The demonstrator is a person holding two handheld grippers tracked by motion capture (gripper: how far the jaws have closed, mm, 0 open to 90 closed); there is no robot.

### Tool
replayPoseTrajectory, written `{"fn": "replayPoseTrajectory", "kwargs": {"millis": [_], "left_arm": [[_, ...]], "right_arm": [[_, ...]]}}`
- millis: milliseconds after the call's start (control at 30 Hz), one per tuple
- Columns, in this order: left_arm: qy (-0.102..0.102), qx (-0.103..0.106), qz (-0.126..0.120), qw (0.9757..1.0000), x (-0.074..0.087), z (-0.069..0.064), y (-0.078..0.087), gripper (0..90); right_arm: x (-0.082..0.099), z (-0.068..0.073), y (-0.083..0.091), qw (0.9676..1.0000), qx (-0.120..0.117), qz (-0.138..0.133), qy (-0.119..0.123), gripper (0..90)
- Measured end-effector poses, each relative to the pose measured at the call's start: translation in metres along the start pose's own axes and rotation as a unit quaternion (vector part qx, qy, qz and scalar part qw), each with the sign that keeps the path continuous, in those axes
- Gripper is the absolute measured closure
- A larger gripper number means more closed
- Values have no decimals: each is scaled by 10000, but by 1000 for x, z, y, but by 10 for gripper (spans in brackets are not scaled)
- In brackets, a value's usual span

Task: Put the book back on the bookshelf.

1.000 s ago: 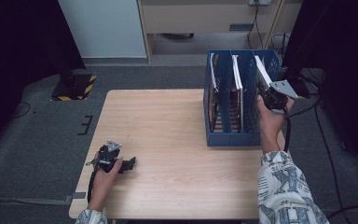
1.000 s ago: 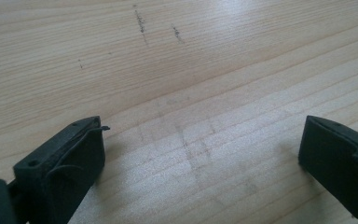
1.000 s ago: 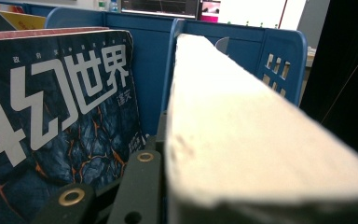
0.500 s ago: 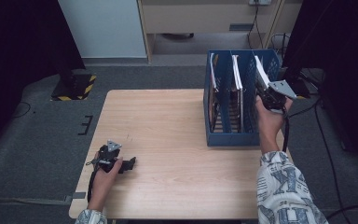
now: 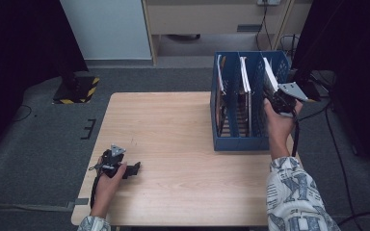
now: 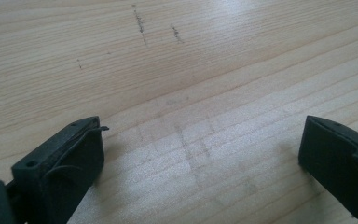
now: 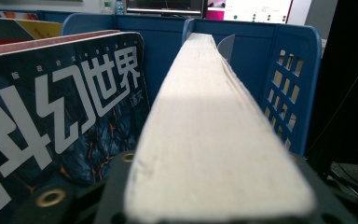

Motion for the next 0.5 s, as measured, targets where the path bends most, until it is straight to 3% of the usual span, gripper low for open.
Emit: {"fn": "replayPoseTrajectory", "kwargs": {"millis": [500], "left_arm": [[0,15,1,10000,0,0,0,0]], "right_arm": [[-4,-3,16,9995,-161,183,-188,283]]}}
Point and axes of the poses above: each handheld gripper's, and its own axes: y roughly backward along the jaws, x roughly out of its underside, z roughly to its left, the point moved 1 cm from there along -y, roughly forward along the jaws, and after that the axes turned 13 degrees about -z, right-handed, at the moved point
